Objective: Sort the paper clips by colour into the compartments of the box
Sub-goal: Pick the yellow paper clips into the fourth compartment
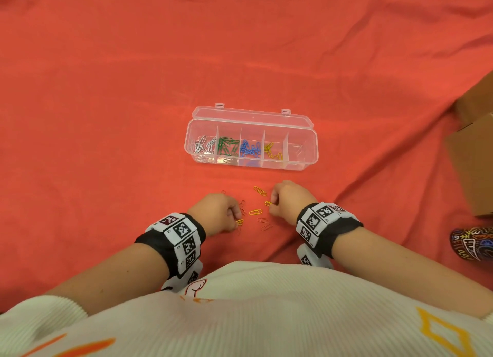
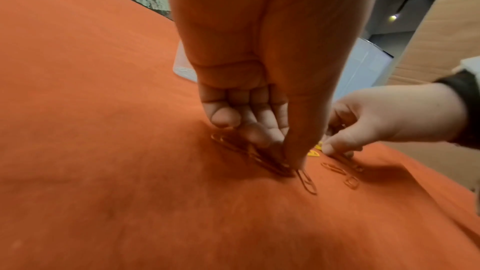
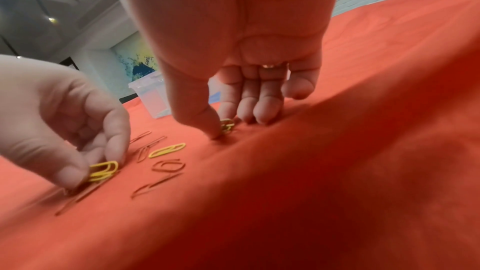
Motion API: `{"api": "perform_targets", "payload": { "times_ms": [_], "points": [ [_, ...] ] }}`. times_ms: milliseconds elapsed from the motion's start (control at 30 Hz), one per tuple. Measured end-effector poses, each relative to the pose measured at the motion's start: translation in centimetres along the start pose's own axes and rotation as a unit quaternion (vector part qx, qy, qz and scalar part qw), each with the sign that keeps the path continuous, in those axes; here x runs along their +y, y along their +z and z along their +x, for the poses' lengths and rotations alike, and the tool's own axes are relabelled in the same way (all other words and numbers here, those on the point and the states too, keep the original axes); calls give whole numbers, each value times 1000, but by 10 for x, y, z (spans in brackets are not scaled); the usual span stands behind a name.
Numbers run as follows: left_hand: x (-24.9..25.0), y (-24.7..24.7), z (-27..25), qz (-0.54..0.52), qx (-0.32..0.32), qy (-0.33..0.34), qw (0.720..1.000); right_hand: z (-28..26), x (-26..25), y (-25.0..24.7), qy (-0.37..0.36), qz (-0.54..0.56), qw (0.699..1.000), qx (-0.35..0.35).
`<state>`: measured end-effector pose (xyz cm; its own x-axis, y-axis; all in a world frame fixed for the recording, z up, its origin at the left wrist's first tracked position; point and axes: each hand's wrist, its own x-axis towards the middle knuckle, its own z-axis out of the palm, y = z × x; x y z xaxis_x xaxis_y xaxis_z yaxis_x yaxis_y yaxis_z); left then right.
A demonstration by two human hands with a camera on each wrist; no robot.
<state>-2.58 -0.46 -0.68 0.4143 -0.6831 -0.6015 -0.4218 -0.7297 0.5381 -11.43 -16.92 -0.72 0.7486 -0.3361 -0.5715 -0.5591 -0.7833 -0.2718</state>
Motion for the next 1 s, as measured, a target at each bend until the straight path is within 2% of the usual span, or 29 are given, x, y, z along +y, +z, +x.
{"api": "perform_targets", "payload": {
  "times_ms": [167,367,533,700,833,1000],
  "points": [
    [8,5,-3,65,11,27,997,-2,-5,-1,-12,-33,999,-21],
    [12,8,0,105,5,20,994,-2,-3,-4,-29,-66,997,-43],
    [17,8,1,137,12,31,990,-6,3,-17,-31,-14,999,-38],
    [33,-1,5,61,27,62,996,-6,9,-30,-29,69,997,-14],
    [48,-16,18,-47,109,96,988,-7,13,-46,-14,181,983,4],
    [66,-36,36,-153,218,88,960,-3,16,-68,-3,283,958,44]
  ]
}}
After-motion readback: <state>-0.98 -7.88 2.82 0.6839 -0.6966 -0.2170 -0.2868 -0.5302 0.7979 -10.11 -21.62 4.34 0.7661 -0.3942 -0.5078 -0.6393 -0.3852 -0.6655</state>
